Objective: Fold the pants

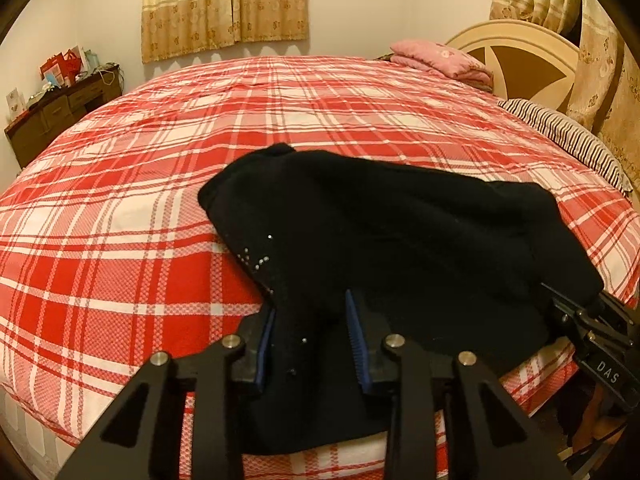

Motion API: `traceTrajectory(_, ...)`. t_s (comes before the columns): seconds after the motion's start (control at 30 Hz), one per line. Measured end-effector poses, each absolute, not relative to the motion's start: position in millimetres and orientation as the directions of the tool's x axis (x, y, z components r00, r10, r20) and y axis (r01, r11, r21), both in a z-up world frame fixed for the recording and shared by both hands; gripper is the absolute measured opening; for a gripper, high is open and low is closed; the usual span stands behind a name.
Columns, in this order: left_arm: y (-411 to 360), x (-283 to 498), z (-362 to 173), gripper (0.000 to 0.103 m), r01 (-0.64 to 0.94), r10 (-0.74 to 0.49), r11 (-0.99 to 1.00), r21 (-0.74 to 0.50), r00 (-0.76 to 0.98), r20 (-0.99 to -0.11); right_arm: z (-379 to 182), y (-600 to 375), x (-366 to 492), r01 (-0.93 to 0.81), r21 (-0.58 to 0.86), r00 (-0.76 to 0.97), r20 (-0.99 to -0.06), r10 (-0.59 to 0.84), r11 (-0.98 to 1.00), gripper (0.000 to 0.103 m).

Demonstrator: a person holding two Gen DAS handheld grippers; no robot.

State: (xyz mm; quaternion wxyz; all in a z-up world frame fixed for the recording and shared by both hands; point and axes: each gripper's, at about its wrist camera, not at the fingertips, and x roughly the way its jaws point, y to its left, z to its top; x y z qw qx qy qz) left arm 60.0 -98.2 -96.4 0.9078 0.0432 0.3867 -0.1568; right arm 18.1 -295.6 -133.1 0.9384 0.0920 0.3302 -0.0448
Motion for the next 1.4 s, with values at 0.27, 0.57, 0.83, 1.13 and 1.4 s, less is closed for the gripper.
traceTrajectory(0.27,-97.5,54.4,-89.1,0.024,0.309,-0.233,0.951,-0.019,0.675,-0.700,-120.5,-274.7,17.6,0.153,0.003,0.769,-0.629,-0.117,0.988,0.042)
traceTrajectory(0.57,-87.4,50.0,-73.1,0.013,0.303,-0.248,0.952,-0.037,0.699,-0.671,-94.4,-258.2,14.7,0.141,-0.065,0.784,-0.602,-0.151,0.988,0.034)
traceTrajectory(0.83,-78.9,50.4,-71.3,0.013,0.304,-0.272,0.950,-0.071,0.693,-0.668,-87.7,-247.9,12.3,0.143,-0.105,0.786,-0.593,-0.178,0.984,0.033)
traceTrajectory(1.13,-50.7,56.8,-80.4,0.013,0.312,-0.408,0.912,-0.265,0.637,-0.654,-97.1,-254.4,11.3,0.148,-0.078,0.776,-0.609,-0.164,0.986,0.033)
traceTrajectory(1.4,-45.5,69.3,-97.8,0.024,0.254,-0.438,0.898,-0.359,0.576,-0.690,-108.4,-257.8,14.1,0.158,-0.052,0.762,-0.629,-0.155,0.986,0.033)
